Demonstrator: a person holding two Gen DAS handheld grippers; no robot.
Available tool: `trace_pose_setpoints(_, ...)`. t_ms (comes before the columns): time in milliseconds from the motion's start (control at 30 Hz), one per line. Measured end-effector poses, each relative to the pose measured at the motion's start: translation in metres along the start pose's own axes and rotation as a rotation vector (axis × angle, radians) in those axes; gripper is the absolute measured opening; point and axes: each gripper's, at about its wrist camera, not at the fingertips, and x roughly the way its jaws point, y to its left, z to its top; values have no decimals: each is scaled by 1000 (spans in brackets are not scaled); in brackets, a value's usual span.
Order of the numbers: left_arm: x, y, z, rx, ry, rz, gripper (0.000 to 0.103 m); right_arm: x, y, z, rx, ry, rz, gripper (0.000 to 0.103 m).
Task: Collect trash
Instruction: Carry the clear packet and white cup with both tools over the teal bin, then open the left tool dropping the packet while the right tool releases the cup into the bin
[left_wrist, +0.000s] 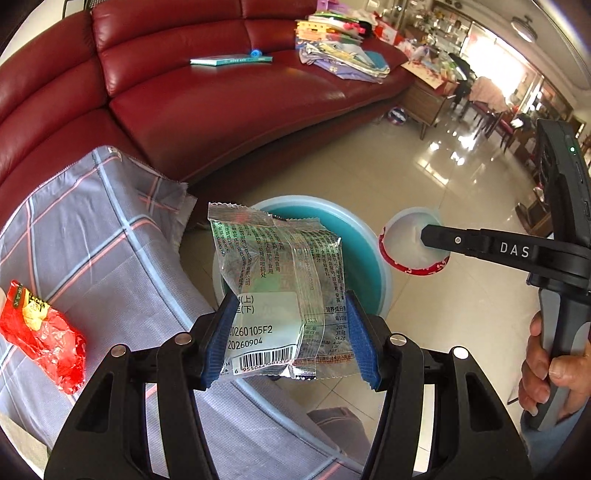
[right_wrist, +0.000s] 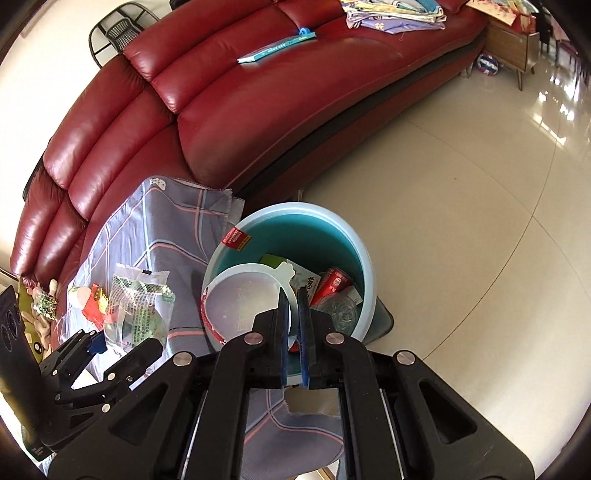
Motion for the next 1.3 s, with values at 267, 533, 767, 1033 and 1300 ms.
trace_pose_setpoints(267,32,-5,11,-27,40,-35,59,12,-3,13,-19,29,-44,5)
trace_pose_setpoints(533,52,-1,15,-51,85,-16,95,22,-8,16,-13,51,-68,6)
trace_pose_setpoints(767,45,15,7,-91,85,-5,96,34,4,15,-36,76,-67,6)
trace_pose_setpoints(1033,27,36,-5,-115,70,44,99,49,19,14,-62,98,-69,7)
trace_pose_setpoints(1300,19,48,-13,-124,70,62,99,59,36,13,-95,120,-52,24)
